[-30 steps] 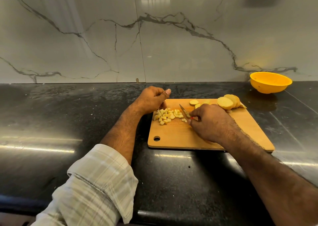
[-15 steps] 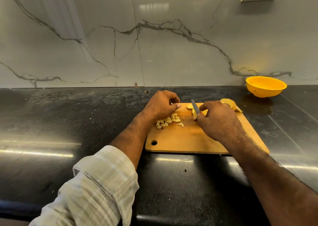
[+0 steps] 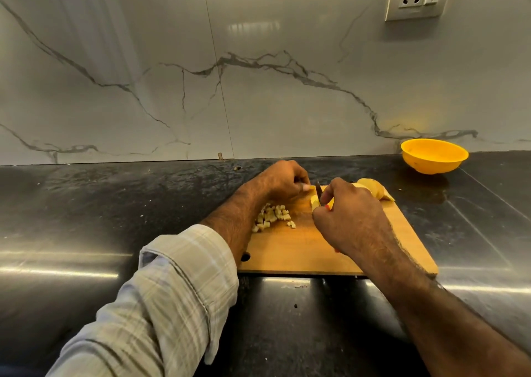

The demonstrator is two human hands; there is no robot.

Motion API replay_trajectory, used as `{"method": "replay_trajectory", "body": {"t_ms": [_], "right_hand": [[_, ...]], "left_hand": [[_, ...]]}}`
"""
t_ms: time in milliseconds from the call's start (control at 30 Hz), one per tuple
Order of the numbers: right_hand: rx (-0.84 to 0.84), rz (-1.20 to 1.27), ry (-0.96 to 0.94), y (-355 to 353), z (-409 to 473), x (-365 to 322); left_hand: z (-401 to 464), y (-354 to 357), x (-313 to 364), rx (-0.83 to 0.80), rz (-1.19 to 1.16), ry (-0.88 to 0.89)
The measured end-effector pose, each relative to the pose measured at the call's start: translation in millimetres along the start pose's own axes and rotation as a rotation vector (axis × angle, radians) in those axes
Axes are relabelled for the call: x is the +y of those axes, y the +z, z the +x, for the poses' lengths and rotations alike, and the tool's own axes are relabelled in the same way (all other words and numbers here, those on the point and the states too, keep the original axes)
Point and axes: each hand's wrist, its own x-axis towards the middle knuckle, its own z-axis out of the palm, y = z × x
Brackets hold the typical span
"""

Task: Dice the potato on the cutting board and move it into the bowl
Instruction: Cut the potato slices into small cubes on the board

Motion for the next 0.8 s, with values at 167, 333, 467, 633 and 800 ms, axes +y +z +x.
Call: {"method": "replay_trajectory", "body": {"t_ms": [167,333,467,633,800], "right_hand": [[-0.136,-0.079,-0.079,2,-8,-8],[-0.347,-0.162,-0.207,15,-18,-18],[-0.314,-0.111,-0.238,15,-18,-18],[-0.308,-0.141,-0.109,7,-6,-6],[-0.234,-0.202,0.065,5,2,-1]], "left_hand": [[-11,-5,-15,0.188,-0.139,-0.064],[-32,-17,-33,0.360,-0.288,-0.125],[-54,-16,-31,0.417,-0.450,-0.112],[-68,-19,-4,0.380,-0.490,-0.043],[-71,-2,14,0.262,-0.263,-0.006]]}}
